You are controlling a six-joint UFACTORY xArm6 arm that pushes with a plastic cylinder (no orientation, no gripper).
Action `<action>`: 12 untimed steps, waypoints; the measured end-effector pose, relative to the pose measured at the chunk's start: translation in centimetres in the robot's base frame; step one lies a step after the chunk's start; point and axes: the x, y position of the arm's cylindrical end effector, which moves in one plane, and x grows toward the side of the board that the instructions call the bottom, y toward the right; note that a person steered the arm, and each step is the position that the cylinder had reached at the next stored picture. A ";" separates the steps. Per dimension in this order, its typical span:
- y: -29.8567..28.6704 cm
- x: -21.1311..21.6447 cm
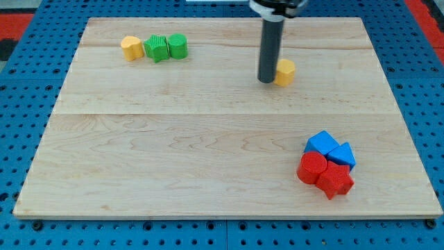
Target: Move the green circle to the top side of the yellow hexagon
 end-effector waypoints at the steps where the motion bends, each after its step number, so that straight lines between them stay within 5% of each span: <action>1: -2.4 -2.2; 2: 1.1 -3.4; 3: 5.1 0.7; 4: -4.0 1.4; 5: -19.2 3.2; 6: -34.4 -0.1; 7: -37.1 -6.0; 10: -17.1 -8.1; 12: -10.4 -9.2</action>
